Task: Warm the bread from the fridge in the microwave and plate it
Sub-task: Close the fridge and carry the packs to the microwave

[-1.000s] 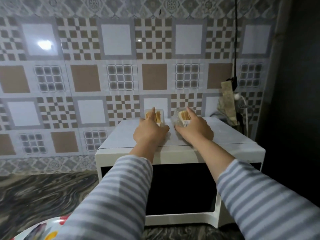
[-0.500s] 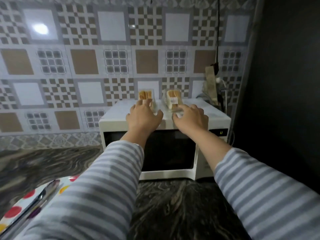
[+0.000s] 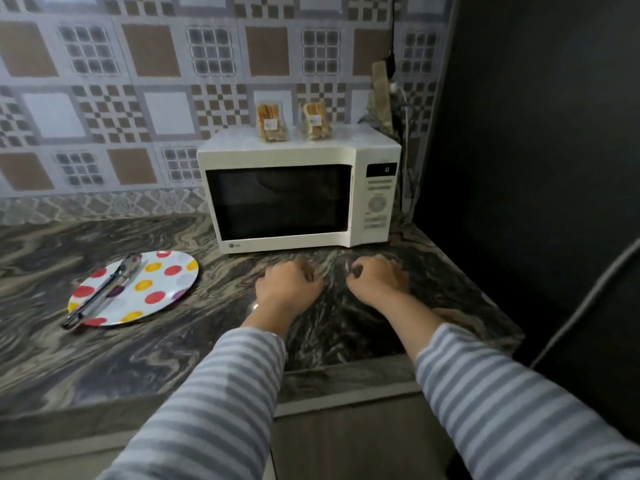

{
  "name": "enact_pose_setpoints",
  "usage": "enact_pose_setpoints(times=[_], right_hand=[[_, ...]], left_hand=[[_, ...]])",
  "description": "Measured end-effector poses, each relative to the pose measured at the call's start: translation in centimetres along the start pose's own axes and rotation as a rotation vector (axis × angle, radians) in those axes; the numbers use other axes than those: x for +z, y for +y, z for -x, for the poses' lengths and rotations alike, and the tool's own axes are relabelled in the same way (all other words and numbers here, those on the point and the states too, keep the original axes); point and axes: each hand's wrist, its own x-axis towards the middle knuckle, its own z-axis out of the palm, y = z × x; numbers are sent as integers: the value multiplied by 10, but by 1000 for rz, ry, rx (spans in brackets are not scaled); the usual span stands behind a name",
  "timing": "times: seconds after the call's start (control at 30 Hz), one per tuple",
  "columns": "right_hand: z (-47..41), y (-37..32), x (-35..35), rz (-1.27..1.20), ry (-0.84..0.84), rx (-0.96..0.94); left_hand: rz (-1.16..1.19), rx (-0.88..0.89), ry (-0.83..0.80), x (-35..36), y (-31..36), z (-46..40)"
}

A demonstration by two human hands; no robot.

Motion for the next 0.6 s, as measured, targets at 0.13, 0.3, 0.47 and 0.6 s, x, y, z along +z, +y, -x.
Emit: enact_pose_setpoints(times=[0.13, 0.3, 0.47, 0.6], right_hand=[[68, 22, 12, 23, -54, 56], [168, 57, 24, -35, -201, 167], [268, 98, 27, -29, -263, 335], [326, 147, 12, -48, -228, 464]], left_hand=[[37, 46, -98, 20, -6, 58], [41, 175, -329, 46, -12, 138], [33, 241, -545, 83, 2, 208], [-31, 384, -598, 112, 50, 261]])
